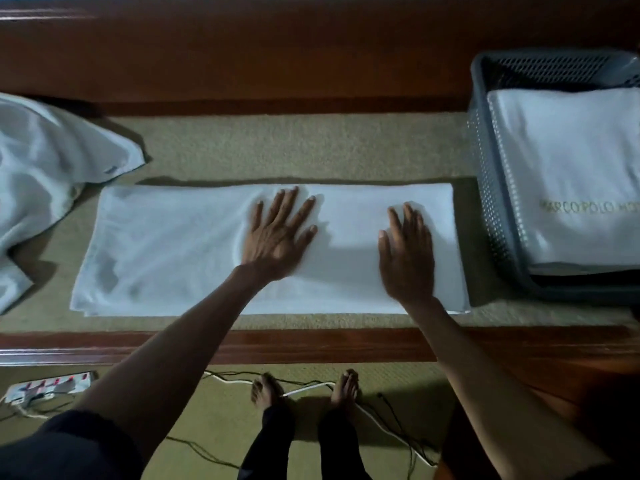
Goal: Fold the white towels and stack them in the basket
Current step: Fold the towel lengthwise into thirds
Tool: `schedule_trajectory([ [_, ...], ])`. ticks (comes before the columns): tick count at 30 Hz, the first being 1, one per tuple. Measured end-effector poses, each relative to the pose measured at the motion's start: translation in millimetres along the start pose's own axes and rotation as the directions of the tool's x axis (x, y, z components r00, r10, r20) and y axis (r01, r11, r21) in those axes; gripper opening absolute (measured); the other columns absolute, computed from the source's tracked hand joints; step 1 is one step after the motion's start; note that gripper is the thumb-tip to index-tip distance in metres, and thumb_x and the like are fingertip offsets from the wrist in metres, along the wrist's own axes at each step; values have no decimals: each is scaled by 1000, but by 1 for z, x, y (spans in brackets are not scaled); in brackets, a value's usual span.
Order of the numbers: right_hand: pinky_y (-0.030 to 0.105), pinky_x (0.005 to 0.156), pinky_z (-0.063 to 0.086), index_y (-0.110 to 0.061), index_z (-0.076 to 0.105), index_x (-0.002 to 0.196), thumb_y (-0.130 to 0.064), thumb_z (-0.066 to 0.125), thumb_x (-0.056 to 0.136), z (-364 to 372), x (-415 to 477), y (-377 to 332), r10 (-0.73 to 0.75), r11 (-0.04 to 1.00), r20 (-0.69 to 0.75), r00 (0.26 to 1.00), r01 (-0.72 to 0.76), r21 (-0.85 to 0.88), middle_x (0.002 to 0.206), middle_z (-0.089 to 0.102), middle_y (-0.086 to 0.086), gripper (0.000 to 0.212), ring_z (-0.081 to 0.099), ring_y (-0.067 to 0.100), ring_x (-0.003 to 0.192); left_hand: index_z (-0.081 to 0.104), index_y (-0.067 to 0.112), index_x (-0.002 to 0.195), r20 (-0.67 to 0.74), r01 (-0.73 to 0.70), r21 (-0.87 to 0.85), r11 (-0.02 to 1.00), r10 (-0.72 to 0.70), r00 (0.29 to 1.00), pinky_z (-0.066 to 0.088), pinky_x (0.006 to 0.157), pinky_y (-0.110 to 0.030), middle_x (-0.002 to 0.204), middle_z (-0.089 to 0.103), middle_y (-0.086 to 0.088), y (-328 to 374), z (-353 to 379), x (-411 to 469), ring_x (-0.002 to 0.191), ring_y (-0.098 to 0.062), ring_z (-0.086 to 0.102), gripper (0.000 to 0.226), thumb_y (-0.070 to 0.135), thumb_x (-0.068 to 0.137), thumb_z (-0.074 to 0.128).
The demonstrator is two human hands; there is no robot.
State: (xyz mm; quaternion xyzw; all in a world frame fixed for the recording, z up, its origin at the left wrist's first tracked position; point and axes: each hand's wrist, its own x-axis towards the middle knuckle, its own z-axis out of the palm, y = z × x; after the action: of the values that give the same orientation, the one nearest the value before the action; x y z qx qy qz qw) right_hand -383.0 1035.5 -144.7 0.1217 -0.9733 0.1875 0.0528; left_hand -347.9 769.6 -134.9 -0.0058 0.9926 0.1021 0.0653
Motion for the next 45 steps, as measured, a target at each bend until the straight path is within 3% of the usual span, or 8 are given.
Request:
schedule_trajectory([
  [5,51,121,26,-13,43,150,-32,38,108,-4,2,-7,27,1000,-10,1000,-27,-8,162,32,11,46,22,28,153,2,42,163,-14,169,-31,985,-170,985,3,126,-56,173,-2,5,-90,-23,-24,159,-20,0,66,67,104,20],
  [9,54,120,25,-4,52,137,-27,46,103,13,15,-45,234,972,-90,968,-232,32,159,35,22,41,30,38,148,2,38,163,15,205,-58,977,-204,979,-1,125,-59,173,-1,1,-102,-24,-25,159,-19,-3,69,68,103,20],
  [13,48,115,37,-3,59,135,-23,54,100,43,25,-124,11,998,-210,978,3,67,152,45,24,40,44,38,141,24,28,161,-42,243,-248,938,-260,965,19,123,-57,169,23,-4,-95,-37,-14,156,-24,18,68,60,103,38],
  [17,52,121,24,-13,48,149,-33,46,103,72,30,-180,-2,993,12,1000,0,120,161,34,18,51,30,35,149,39,16,157,-130,239,-373,897,-305,943,25,120,-45,163,37,-10,-135,-49,-20,152,-29,31,59,46,107,26],
  [23,53,123,18,-20,40,154,-41,35,106,76,29,-176,-27,998,53,998,31,-62,164,29,13,53,23,33,152,11,40,162,53,232,-104,967,-227,972,-2,127,-47,172,5,10,-230,-47,-46,158,-16,2,67,69,103,21],
  [32,50,124,15,-22,39,154,-42,34,106,75,25,-181,-8,995,19,1000,10,-95,164,28,10,53,21,30,153,22,32,162,-28,444,-112,889,-450,893,-4,125,-58,172,12,-3,-237,-53,-48,159,-21,4,68,67,103,18],
  [39,47,127,7,-30,30,158,-50,30,105,78,26,-180,35,996,75,997,-29,-84,168,19,4,56,13,23,156,4,43,163,-3,179,-138,974,-181,983,1,128,-50,172,-5,2,-199,-34,-108,159,-20,-6,61,62,106,18],
  [45,46,127,6,-31,27,158,-50,30,106,76,24,-181,52,997,92,994,-47,-59,169,16,2,55,10,23,156,-2,48,161,-2,324,-101,941,-326,946,5,127,-56,173,-5,-2,-265,-44,-146,159,-25,1,65,67,104,24],
])
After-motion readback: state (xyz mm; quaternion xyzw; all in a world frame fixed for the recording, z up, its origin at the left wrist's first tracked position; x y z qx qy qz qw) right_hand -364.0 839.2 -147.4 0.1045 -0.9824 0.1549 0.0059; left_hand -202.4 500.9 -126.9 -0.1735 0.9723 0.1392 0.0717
